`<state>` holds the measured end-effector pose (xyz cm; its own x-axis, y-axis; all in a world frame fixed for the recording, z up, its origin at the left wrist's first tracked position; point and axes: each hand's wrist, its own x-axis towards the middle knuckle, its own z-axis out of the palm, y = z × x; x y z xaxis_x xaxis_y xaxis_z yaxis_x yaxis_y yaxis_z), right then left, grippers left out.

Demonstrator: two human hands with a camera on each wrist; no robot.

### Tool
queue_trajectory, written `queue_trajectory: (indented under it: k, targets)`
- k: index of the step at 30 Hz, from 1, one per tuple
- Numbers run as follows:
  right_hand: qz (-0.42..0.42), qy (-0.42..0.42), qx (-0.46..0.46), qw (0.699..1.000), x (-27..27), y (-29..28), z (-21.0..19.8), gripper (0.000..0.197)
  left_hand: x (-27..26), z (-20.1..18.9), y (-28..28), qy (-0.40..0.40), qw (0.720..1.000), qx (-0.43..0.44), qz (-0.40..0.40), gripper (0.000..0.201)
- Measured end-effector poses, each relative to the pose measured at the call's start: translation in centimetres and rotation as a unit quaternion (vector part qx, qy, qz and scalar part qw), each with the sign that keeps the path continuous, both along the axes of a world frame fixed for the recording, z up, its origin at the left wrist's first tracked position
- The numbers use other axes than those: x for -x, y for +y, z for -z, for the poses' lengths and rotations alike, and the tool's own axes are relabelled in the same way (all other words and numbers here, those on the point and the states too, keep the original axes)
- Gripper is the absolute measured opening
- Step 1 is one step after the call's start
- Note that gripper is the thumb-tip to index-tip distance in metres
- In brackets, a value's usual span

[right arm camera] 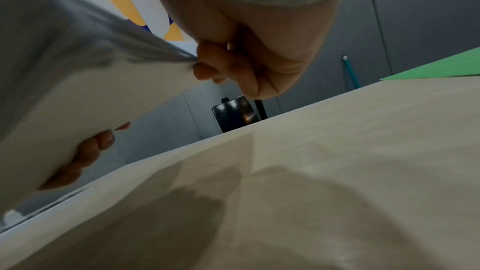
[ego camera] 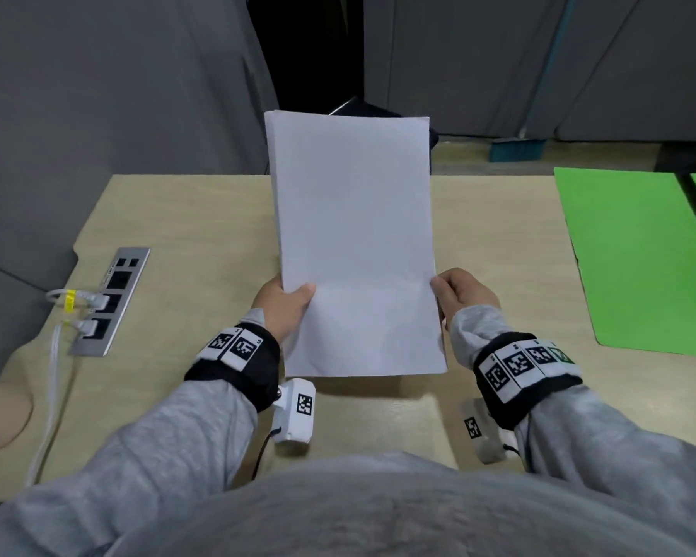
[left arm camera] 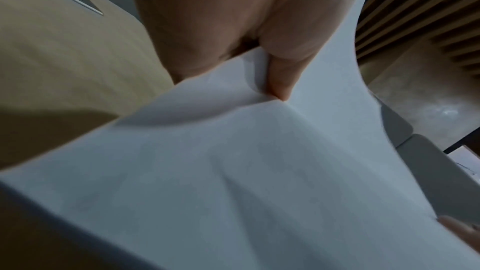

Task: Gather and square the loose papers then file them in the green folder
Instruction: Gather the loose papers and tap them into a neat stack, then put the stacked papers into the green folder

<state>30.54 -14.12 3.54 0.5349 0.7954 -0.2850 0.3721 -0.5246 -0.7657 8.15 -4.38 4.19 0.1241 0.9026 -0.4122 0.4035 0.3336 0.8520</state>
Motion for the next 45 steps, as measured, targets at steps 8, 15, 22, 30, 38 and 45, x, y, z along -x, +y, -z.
queue_trajectory:
  k: [8,15,22,30,38,45]
  targets:
    - [0.038,-0.065,0.127,0.989,-9.3,-2.9,1.8,0.025,-4.7,0.7,-2.7,0.043,0.999,0.033,0.000,0.025]
    - [0.029,-0.187,0.275,0.943,-18.1,-7.3,5.7,0.080,-9.0,1.8,-4.2,0.049,0.997,0.062,0.003,0.026]
    - [-0.134,-0.106,0.252,0.953,-17.1,-6.7,5.8,0.063,-11.3,1.4,-4.7,0.059,0.995,0.075,0.010,0.033]
    - [0.083,-0.192,0.306,0.929,-20.6,-7.3,5.0,0.079,-10.5,2.1,-4.2,0.050,0.996,0.079,0.012,0.037]
    - [-0.134,-0.111,0.227,0.958,-13.5,-5.6,4.5,0.044,-9.5,1.2,-3.7,0.000,0.996,0.089,-0.010,0.028]
    - [-0.046,0.177,0.137,0.973,-10.2,-4.2,2.6,0.087,-8.1,1.6,-3.5,-0.025,0.995,0.093,-0.003,0.031]
